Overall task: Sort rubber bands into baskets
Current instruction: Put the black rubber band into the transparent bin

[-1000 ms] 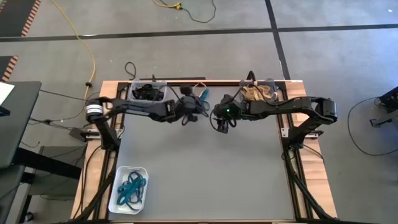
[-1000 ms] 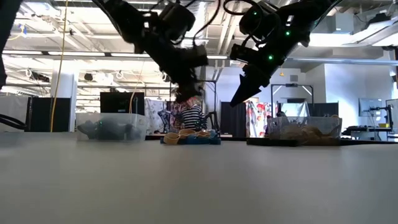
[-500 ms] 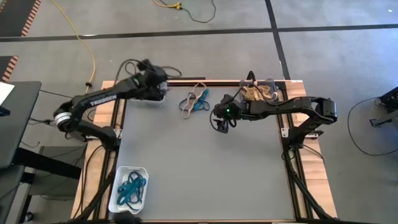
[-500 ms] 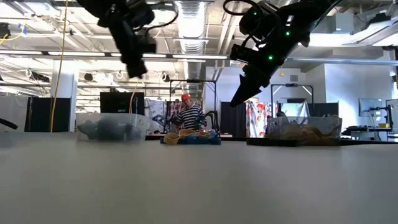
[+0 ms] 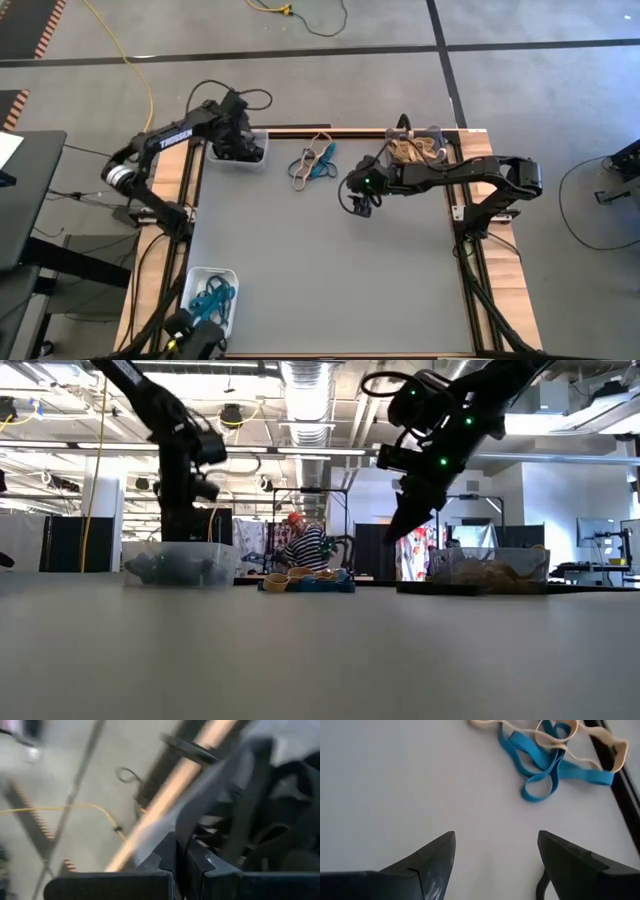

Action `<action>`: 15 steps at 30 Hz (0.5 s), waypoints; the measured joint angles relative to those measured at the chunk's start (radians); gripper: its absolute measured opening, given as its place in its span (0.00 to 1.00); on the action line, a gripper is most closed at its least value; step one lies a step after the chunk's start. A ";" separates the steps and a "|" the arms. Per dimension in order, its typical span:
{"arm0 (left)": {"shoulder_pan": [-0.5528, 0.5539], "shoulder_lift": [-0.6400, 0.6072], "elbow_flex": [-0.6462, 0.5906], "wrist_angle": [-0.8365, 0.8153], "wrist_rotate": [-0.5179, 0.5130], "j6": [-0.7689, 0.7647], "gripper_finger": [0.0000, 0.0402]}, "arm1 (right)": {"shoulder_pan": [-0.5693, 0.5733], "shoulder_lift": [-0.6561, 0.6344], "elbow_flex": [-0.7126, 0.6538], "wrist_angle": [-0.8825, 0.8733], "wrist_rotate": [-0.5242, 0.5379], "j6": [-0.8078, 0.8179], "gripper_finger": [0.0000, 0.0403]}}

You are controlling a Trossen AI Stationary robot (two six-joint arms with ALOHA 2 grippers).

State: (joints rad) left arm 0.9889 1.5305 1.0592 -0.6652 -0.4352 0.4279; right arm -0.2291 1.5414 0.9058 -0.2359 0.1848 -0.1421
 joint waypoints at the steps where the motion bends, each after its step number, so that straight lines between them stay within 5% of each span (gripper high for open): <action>1: 0.003 0.023 0.000 -0.015 0.020 -0.004 0.00 | 0.000 0.000 -0.004 -0.002 0.000 0.003 0.77; 9: -0.002 0.142 0.000 -0.082 0.027 -0.019 0.02 | -0.003 0.000 -0.035 0.007 0.000 0.003 0.77; 15: -0.025 0.097 -0.001 -0.088 0.021 -0.029 0.17 | -0.016 0.000 -0.045 0.039 0.000 -0.005 0.77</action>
State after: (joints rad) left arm 0.9637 1.6280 1.0580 -0.7531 -0.4140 0.3989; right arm -0.2451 1.5417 0.8608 -0.1972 0.1848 -0.1474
